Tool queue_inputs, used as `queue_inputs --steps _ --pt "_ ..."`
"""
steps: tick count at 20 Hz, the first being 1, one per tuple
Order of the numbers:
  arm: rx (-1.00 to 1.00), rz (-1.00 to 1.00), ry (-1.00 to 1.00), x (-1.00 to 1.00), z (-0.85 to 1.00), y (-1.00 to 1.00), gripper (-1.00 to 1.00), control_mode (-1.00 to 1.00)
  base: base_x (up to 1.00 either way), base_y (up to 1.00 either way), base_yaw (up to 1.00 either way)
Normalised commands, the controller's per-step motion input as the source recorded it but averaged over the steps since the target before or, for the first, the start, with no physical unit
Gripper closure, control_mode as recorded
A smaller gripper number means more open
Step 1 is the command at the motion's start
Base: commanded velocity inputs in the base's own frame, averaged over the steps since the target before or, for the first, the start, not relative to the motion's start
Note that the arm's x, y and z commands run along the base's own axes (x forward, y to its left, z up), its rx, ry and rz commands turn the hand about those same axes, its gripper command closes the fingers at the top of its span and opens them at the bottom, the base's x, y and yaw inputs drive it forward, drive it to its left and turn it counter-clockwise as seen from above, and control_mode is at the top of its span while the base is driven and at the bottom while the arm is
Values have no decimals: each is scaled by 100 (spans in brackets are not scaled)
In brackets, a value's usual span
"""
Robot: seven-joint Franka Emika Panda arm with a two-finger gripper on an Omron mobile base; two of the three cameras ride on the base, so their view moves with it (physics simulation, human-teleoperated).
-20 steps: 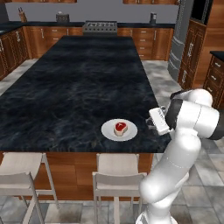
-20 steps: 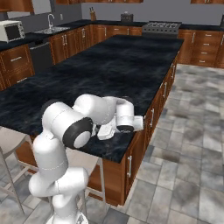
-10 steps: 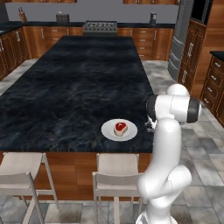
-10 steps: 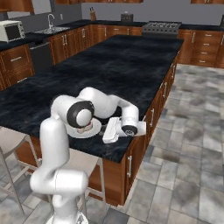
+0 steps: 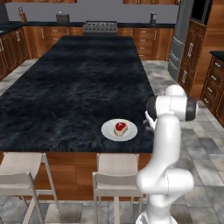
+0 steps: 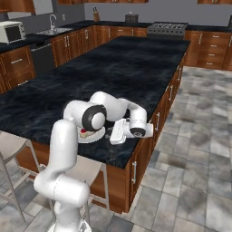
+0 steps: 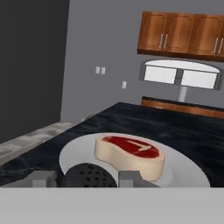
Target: Retrieve the shaker from the cabinet and place it next the steak on a plate on the dining table.
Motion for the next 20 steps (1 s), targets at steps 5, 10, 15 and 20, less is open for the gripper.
queue_inputs --steps 5,10,15,20 --pt "3 0 -8 26 -35 0 100 -100 0 0 0" --pt "5 0 0 2 -49 0 -100 -100 0 0 0" --pt "3 0 0 -3 -27 0 -100 -100 0 0 0" --pt "0 0 0 -39 -28 0 -100 -100 0 0 0"
